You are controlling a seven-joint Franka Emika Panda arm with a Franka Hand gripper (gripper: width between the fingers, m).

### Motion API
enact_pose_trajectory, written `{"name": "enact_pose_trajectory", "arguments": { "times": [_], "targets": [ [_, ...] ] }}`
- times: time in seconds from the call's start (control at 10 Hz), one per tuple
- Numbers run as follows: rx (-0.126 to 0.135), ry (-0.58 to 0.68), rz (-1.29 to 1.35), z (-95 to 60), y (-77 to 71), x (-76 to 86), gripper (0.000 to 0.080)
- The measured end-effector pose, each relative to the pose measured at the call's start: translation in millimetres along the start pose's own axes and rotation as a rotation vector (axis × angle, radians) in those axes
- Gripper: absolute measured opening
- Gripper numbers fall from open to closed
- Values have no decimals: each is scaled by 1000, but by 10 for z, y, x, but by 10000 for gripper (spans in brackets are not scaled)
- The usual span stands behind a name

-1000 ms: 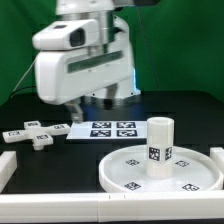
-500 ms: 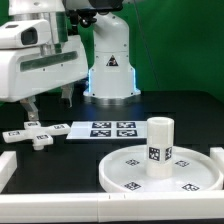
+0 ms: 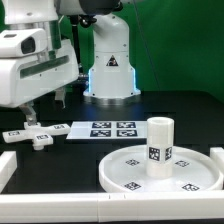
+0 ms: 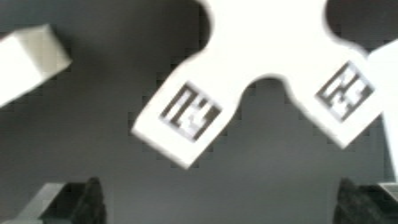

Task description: Assemble round table

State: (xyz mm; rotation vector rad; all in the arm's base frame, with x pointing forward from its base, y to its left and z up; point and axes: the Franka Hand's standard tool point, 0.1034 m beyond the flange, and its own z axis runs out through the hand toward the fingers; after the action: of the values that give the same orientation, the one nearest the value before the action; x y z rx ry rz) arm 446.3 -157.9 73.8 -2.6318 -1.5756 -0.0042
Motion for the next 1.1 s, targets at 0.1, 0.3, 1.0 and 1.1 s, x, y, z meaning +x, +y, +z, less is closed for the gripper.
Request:
{"name": "enact_pose_trajectory", "arguments": {
  "times": [0.1,0.3,1.0,1.1],
  "targets": [
    [7,-2,-8,62,-93,-99,649],
    [20,-3,-7,104,-150,-168,649],
    [-48,-19,-160,151,-104,-275,649],
    [-48,-20,-160,153,-104,-276,649]
  ]
}}
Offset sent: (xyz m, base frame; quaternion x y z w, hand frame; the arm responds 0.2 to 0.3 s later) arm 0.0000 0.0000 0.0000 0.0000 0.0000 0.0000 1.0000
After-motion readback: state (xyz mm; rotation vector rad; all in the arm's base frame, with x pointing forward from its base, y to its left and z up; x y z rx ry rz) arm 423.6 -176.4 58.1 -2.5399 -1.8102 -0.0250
